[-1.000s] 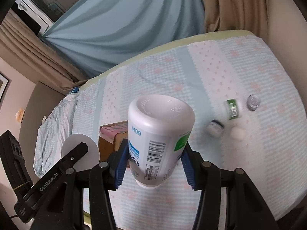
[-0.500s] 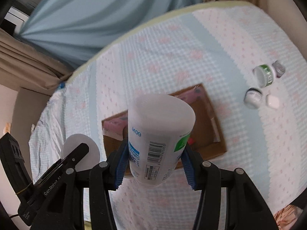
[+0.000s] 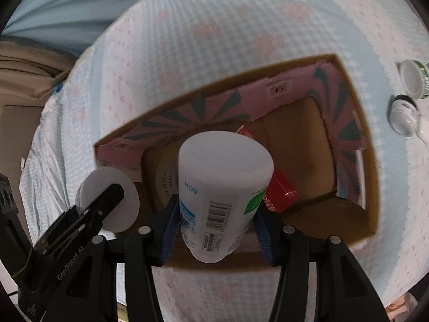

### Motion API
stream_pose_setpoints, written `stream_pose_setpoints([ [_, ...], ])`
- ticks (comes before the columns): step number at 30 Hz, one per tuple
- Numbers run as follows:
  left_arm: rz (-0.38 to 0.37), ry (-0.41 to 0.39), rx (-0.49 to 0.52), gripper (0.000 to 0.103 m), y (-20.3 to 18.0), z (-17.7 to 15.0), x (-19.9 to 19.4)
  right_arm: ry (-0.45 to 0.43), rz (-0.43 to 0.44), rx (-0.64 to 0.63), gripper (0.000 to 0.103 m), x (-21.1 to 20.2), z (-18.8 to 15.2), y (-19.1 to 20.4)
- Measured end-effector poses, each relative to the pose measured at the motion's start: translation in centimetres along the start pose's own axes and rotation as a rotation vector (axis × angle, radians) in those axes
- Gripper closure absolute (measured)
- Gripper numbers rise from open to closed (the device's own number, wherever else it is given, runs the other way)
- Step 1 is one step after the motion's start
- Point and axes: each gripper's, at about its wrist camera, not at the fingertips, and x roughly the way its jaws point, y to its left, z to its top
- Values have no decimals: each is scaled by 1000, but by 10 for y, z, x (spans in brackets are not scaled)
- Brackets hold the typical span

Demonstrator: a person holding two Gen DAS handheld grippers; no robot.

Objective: Organize rigid objects
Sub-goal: 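Carry the pale green jar and white bottle over the cardboard box, then open both tools to release the jar and bottle into the box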

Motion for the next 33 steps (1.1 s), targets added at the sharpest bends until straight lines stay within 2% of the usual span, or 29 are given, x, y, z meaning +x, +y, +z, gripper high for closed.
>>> stream_pose_setpoints([
  [7, 27, 27, 26, 61, -4, 20, 25, 111, 22, 16, 56, 31, 11, -9],
  [9, -13, 17, 39, 57, -6, 22, 24, 141, -7, 3, 55, 37, 13, -9],
  [10, -26, 12, 48, 39, -7, 23, 21, 145, -18, 2, 55, 38, 14, -9],
  [11, -25, 5, 56, 8, -9, 24, 18, 136, -14, 8, 50, 37, 14, -12],
  [12, -28, -10, 52, 0, -8, 25, 13, 118, -7, 24, 40, 34, 14, -15],
  [13, -40, -20, 49, 0, -6, 26, 8, 101, -28, 41, 30, 30, 13, -18],
  [14, -47, -20, 48, 0, -5, 27, 5, 81, -35, 70, 6, 25, 12, -26],
  [15, -44, -16, 47, 0, -4, 27, 2, 63, -16, 92, 0, 21, 11, -31],
  [17, -43, -18, 48, 0, -2, 24, -2, 49, 17, 126, 0, 14, 7, -41],
  [20, -29, -11, 52, 0, 0, 17, -5, 41, 11, 119, 0, 7, 1, -48],
  [27, -12, -39, 49, 0, 3, 4, -29, -1, 24, 103, 0, -15, -9, -37],
  [33, 5, -88, 52, 0, 3, -12, -67, -58, 33, 85, 0, -44, -26, -28],
])
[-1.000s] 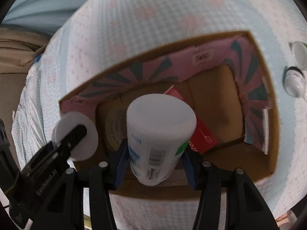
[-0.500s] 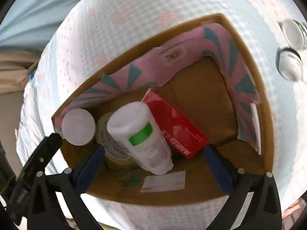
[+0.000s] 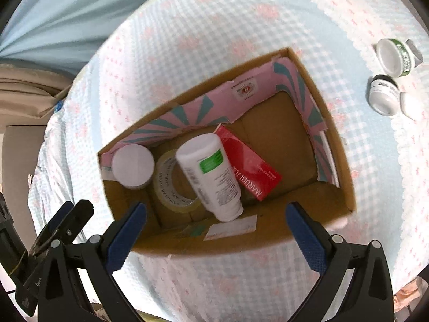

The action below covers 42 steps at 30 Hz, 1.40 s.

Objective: Organize rigid objects
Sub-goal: 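Open both tools to release the jar and bottle into the box, then move both tools back toward the remaining jars and earbud case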

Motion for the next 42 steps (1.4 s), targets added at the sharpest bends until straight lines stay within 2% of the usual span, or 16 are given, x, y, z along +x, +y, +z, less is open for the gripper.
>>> stream_pose_setpoints([
  [5, 26, -48, -3, 0, -5, -18, -44, -76, 1, -25, 0, -40, -24, 2],
  [9, 91, -106, 10, 0, -15, -37, -88, -135, -21, -67, 0, -72, -42, 8],
  [15, 83, -157, 4, 0, -36, -61, -136, -183, -38, -118, 0, -125, -76, 0],
  [22, 65, -195, 27, 0, -78, -82, -164, -316, -95, -170, 0, -190, -105, -33],
  [27, 70, -228, 41, 0, -125, -91, -174, -378, -109, -167, 0, -222, -111, -76],
  [33, 48, -263, 7, 0, -200, -101, -177, -427, -103, -236, 0, -255, -101, -147],
  [37, 59, -272, -16, 0, -254, -108, -171, -422, -85, -332, 0, -271, -80, -196],
  [40, 97, -271, 13, 0, -297, -109, -160, -423, -97, -442, 0, -275, -68, -221],
  [42, 89, -259, 39, 0, -325, -106, -150, -411, -101, -493, 0, -273, -60, -234],
])
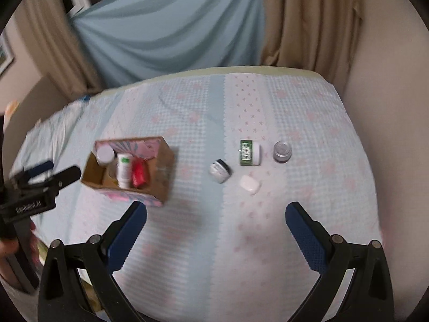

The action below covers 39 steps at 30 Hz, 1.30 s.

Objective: Organize rigid objects
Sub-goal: 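Move both tools back toward the remaining jars and earbud case, then grasp the black-lidded L'Oreal jar with the left tool while the right tool grasps the white earbud case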

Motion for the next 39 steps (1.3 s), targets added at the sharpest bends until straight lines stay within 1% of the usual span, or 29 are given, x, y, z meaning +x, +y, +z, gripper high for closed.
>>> stream_pose_setpoints([
  [2, -21, 9, 18, 0, -20, 2, 10, 8, 31, -43, 0, 8, 0, -16],
  [4, -26, 26, 38, 0, -37, 5, 26, 16, 50, -76, 0, 20, 1, -27],
  [6, -17, 53, 64, 0, -54, 9, 49, 31, 57, -102, 0, 34, 1, -39],
  [9, -26, 106, 90, 0, -72, 13, 89, 52, 61, -118, 0, 56, -1, -55],
  [12, -43, 145, 112, 0, -84, 15, 127, 60, 69, -133, 0, 82, -3, -69],
  [15, -46, 195, 142, 0, -95, 18, 172, 91, 73, -171, 0, 115, -3, -79],
  [18, -64, 229, 161, 0, -104, 22, 208, 119, 80, -222, 0, 147, -2, -88],
  [20, -81, 265, 182, 0, -110, 23, 237, 136, 84, -267, 0, 170, -2, -92],
  [26, -106, 353, 244, 1, -128, 22, 307, 154, 120, -396, 1, 224, -5, -96],
  [27, -110, 367, 254, 1, -131, 21, 319, 161, 122, -426, 8, 235, -6, -95],
  [29, -112, 390, 269, 3, -135, 21, 339, 189, 124, -478, 17, 255, -8, -92],
  [31, -110, 411, 277, 3, -135, 20, 356, 205, 136, -516, 20, 273, -10, -90],
  [33, -114, 433, 277, 4, -136, 19, 371, 216, 154, -550, 27, 288, -11, -87],
  [37, -135, 462, 297, 15, -139, 13, 390, 233, 170, -629, 30, 312, -16, -79],
  [39, -149, 472, 309, 20, -141, 11, 395, 238, 171, -661, 34, 318, -18, -77],
])
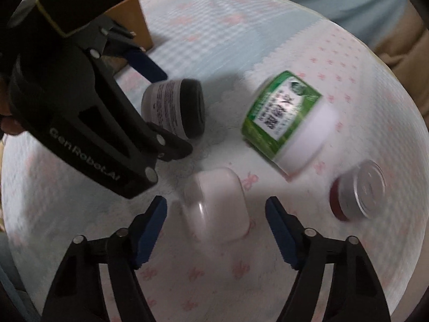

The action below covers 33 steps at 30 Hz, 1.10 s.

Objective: Organize rigid objects
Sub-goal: 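Grasp the black-lidded L'Oreal jar with the left tool while the right tool grasps the white earbud case, then carry the L'Oreal jar and earbud case over the cardboard box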

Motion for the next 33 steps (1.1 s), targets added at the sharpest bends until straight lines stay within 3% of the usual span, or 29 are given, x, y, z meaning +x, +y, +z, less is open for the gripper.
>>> stream_pose_setpoints([
  [4, -7, 10, 19, 28, -2, 1, 8, 28, 19, -36, 46, 10, 0, 3],
  [7, -12, -5, 24, 44, -2, 5, 8, 26, 5, -61, 54, 9, -1, 4],
  [8, -14, -8, 25, 44, -1, 6, 8, 26, -4, -60, 59, 8, -1, 4],
  [22, -16, -56, 18, 45, 3, 0, -14, 17, 11, 63, 60, -8, -5, -6],
  [33, -20, -164, -39, 45, 20, -35, -107, -85, -22, 249, 60, -91, -12, -18],
])
